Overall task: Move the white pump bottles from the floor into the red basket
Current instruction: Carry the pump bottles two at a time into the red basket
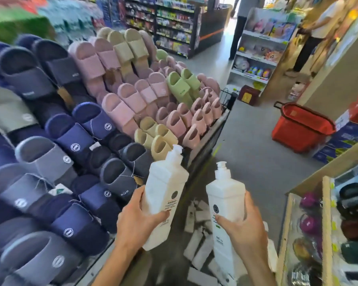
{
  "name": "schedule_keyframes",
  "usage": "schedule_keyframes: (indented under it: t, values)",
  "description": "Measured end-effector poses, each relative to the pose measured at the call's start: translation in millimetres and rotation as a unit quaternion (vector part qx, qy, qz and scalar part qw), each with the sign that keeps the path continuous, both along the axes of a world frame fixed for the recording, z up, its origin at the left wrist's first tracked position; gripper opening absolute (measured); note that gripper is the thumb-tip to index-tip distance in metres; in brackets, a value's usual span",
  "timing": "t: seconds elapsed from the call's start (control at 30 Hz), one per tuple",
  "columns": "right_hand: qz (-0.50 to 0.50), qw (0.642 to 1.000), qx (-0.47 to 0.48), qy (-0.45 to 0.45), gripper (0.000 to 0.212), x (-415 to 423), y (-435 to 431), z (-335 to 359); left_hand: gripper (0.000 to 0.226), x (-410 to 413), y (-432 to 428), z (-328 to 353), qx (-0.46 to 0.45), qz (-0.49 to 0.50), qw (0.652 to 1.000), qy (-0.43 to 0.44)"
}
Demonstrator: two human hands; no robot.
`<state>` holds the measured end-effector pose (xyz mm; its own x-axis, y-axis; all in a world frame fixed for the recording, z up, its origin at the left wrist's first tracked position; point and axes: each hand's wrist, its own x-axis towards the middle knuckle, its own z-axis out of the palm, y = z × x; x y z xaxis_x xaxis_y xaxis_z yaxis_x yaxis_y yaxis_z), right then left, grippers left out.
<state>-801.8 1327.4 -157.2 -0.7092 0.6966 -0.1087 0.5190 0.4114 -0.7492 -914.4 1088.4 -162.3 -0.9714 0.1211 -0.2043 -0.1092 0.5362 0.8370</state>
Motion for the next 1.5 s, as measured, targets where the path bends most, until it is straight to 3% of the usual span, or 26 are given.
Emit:
schedule_keyframes:
  t: [0.23, 0.37, 0.5, 0.6, 1.07, 1.5]
  values:
    - [0.191, 0.981, -0.022, 0.030, 0.087, -54, -17, 21, 0.082, 41, -39, 24, 0.007, 0.200, 0.979, 0.043]
    - [0.297, 0.955, -0.003, 0.013, 0.095, -71, -39, 22, 0.083, 80, -57, 31, 0.000, 0.310, 0.950, 0.046]
    - [0.391, 0.920, -0.003, -0.003, 0.089, -70, -81, 15, 0.081, 137, -72, 37, -0.009, 0.414, 0.909, 0.049]
    - [0.441, 0.897, -0.021, 0.014, 0.081, -55, -121, 12, 0.084, 185, -91, 36, -0.010, 0.489, 0.871, 0.041]
    - [0.637, 0.766, -0.025, 0.079, 0.085, 67, -314, 23, 0.079, 409, -198, 32, -0.026, 0.748, 0.658, 0.084]
    - [0.805, 0.586, -0.054, 0.073, 0.097, 180, -506, 21, 0.077, 542, -272, 19, -0.054, 0.881, 0.466, 0.059]
